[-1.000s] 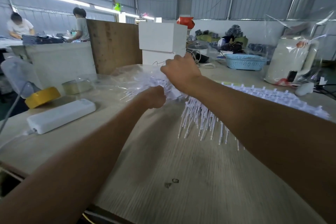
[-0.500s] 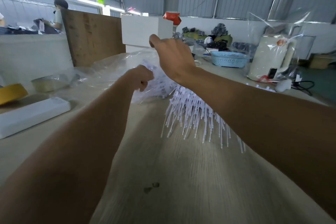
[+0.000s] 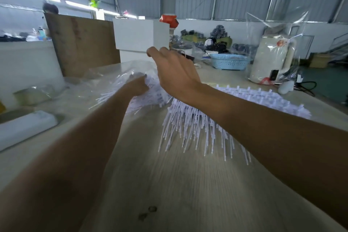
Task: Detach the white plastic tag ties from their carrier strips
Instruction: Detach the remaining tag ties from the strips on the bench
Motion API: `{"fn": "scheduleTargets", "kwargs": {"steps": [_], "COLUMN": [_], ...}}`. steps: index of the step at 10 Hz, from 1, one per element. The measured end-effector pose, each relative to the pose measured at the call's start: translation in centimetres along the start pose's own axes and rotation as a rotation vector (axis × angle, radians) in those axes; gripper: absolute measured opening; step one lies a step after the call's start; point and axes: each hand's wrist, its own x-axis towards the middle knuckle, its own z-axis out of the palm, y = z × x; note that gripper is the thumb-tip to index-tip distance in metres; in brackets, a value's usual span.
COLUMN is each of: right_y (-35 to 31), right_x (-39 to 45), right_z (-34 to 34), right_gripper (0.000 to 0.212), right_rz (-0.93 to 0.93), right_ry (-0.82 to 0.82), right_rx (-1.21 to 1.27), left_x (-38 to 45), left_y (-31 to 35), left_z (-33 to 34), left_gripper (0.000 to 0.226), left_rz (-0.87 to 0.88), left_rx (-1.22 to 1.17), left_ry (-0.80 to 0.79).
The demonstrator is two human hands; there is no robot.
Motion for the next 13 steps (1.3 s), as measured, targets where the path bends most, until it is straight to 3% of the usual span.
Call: {"fn": "scheduleTargets", "kwargs": {"steps": [2, 3, 4, 5, 6, 7, 8, 9, 10, 12, 13], "right_y": [-0.5, 2.3, 6.1, 8.8, 10.7, 12.1, 13.3, 15.0, 17.3, 20.3, 20.6], "right_x": [-4.2, -8.9, -13.1, -16.1, -17.6, -18.1, -19.0, -21.1, -23.4, -25.3, -25.7], "right_z": [-1.6, -2.4, -3.2, -4.6, -6.1, -7.2, -7.9, -8.1, -8.1, -8.4, -7.9], "right_gripper": [0.034, 0.025, 0.022, 0.016, 0.014, 0.016, 0.018, 0.017, 0.017, 0.031, 0.032], "right_rz": [0.003, 0.062, 0.206, 0.364, 0.503, 0.529, 0.515, 0.561, 0.737, 0.991, 1.058], "right_ry": [0.038, -0.062, -0.211, -0.195, -0.158, -0.222, -0.252, -0.176, -0.187, -0.154, -0.23], "right_rx": [0.097, 0.094, 0.094, 0.108, 0.141, 0.137, 0.088, 0.013, 0.072, 0.143, 0.14], "left_x": [-0.5, -2.2, -4.7, -7.5, -9.8, -11.1, -11.1, -10.7, -10.9, -10.6, -10.4], "left_y": [-2.3, -1.9, 0.0, 3.2, 6.3, 9.5, 10.9, 10.3, 8.2, 6.4, 5.8], "left_z": [0.3, -1.0, -3.7, -7.3, -8.5, -5.5, -1.0, 3.8, 7.8, 9.1, 9.3], "left_gripper": [0.031, 0.04, 0.04, 0.026, 0.024, 0.02, 0.025, 0.022, 0.034, 0.029, 0.028], "left_rz": [0.254, 0.412, 0.432, 0.37, 0.487, 0.607, 0.593, 0.503, 0.442, 0.405, 0.246], "left_rx": [0.14, 0.249, 0.473, 0.682, 0.661, 0.39, 0.185, 0.249, 0.375, 0.217, 0.086], "left_ry": [0.079, -0.097, -0.361, -0.2, 0.39, 0.473, 0.308, 0.207, 0.139, 0.372, 0.361]}}
